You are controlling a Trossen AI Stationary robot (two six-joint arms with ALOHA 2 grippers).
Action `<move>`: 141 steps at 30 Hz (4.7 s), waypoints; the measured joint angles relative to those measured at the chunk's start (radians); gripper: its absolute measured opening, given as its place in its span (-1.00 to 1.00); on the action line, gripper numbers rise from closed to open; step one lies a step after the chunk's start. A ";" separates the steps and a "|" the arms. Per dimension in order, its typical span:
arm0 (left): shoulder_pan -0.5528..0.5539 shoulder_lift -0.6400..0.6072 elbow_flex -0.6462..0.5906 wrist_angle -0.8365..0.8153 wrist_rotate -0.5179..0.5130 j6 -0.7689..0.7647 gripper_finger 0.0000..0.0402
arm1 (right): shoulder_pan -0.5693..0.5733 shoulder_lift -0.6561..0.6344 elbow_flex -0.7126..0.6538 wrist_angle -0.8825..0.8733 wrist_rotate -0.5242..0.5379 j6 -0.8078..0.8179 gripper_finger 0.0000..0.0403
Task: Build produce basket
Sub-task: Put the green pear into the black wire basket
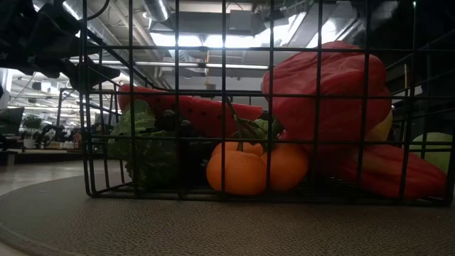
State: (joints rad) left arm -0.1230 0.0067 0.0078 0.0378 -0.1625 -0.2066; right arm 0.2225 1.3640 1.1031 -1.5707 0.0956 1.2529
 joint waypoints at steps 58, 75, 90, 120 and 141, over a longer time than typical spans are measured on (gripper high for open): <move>0.000 0.000 0.000 0.000 0.000 0.000 0.57 | -0.109 -0.002 -0.402 0.346 0.079 0.075 0.22; 0.000 0.000 0.000 0.000 0.000 0.000 0.57 | -0.098 0.002 -0.133 0.243 0.169 0.002 0.22; 0.000 0.000 0.000 0.000 0.000 0.000 0.57 | -0.097 0.001 0.296 0.237 0.258 -0.217 0.22; 0.000 0.000 0.000 0.000 0.000 0.000 0.57 | 0.071 0.004 0.148 0.806 0.084 -0.461 0.22; 0.000 0.000 0.000 0.000 0.000 0.000 0.57 | 0.070 0.004 0.033 1.269 -0.133 -0.691 0.22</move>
State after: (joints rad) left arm -0.1226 0.0067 0.0078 0.0376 -0.1627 -0.2066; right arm 0.2925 1.3678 1.1358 -0.3014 -0.0373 0.5619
